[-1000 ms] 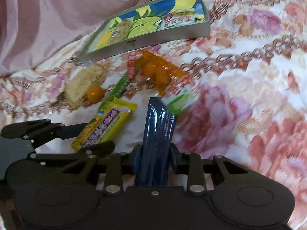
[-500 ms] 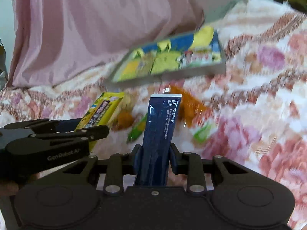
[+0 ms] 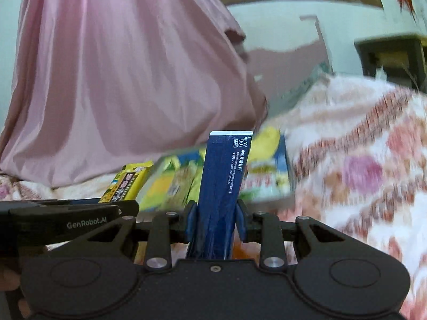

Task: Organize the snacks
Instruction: 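Carry the wafer pack with the left gripper while the right carries the blue tube into the tray, then open both grippers over the tray and pull back toward the remaining snacks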

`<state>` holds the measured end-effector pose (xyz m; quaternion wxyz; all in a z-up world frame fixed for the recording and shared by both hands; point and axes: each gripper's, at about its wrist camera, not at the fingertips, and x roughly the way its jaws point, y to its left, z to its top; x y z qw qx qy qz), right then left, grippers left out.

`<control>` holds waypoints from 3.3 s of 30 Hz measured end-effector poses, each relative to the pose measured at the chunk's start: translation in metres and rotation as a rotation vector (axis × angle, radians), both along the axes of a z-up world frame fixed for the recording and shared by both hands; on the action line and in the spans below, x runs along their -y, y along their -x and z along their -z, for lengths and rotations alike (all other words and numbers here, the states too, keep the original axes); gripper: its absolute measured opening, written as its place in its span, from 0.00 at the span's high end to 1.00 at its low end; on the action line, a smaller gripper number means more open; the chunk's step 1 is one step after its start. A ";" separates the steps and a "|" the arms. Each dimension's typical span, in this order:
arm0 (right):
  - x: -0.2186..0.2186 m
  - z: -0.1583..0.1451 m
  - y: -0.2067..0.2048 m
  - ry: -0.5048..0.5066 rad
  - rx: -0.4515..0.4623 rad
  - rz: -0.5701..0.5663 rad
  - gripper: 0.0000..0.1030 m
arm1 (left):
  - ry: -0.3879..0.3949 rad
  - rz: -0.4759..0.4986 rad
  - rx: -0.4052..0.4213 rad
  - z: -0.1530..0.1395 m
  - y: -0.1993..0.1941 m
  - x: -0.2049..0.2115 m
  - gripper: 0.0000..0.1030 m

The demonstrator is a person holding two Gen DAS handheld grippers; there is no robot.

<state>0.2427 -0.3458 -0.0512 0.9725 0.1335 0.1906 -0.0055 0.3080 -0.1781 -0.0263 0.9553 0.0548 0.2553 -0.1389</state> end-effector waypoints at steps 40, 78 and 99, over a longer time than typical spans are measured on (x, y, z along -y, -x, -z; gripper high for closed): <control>0.053 0.083 -0.179 -0.083 -0.090 -0.027 0.68 | -0.060 -0.060 -0.072 0.093 -0.146 0.076 0.49; 0.058 0.010 -0.143 -0.084 -0.002 -0.038 0.09 | -0.154 -0.045 0.049 0.046 -0.098 0.055 0.07; 0.003 -0.078 0.007 0.042 0.216 -0.003 0.01 | -0.020 -0.151 0.150 -0.043 0.021 -0.052 0.01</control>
